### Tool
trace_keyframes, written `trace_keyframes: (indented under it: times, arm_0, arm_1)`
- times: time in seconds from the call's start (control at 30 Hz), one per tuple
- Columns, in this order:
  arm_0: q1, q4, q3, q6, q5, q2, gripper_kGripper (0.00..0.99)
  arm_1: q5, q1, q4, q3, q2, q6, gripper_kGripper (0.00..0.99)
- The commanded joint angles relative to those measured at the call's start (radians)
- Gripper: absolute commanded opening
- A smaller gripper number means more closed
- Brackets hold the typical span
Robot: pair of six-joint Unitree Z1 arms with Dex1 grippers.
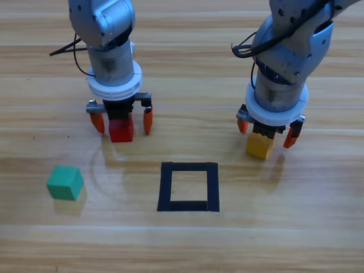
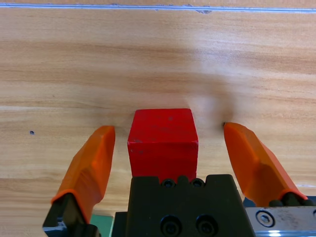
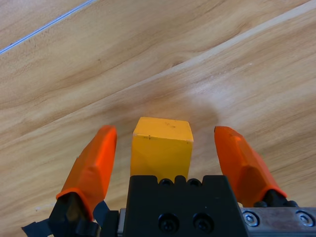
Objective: Stack the blocks in the rectangular block: red at the bottom, yellow in the middle, green on top
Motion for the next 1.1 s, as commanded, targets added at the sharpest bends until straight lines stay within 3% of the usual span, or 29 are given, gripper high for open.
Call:
trace_keyframes:
  times: [0.03,0.17,0.2,0.47,0.53,0.73,0.87,1.1]
  arm_0:
    - [0.04,-0.012,-0.003,0.013,-0.01,0.052,0.868]
    - [0.046,-0.04,0.04,0.027,-0.01,0.044,0.71]
    - [0.044,-0.042,0.044,0.03,-0.01,0.044,0.657]
    - [0.044,-0.046,0.08,0.047,-0.006,0.03,0.114]
    - [0.04,-0.046,0.08,0.047,-0.006,0.027,0.101]
    - [0.006,-0.042,0.066,0.046,0.008,-0.027,0.101]
    - [0.006,-0.023,0.047,0.104,0.005,-0.103,0.101]
    - [0.0,0.049,0.046,0.188,0.007,-0.283,0.058]
  arm_1:
    - [0.048,-0.027,0.008,-0.014,0.063,-0.012,0.808]
    - [0.067,-0.027,0.008,-0.021,0.072,-0.012,0.687]
    - [0.068,-0.027,0.008,-0.023,0.074,-0.017,0.607]
    - [0.076,-0.037,0.019,-0.04,0.086,-0.084,0.224]
    - [0.084,-0.04,0.071,-0.087,0.092,-0.134,0.16]
    - [0.099,-0.038,0.369,-0.33,0.104,-0.334,0.16]
    - [0.093,-0.011,0.376,-0.285,0.0,-0.43,0.16]
    - [0.096,0.025,0.376,-0.213,-0.116,-0.465,0.152]
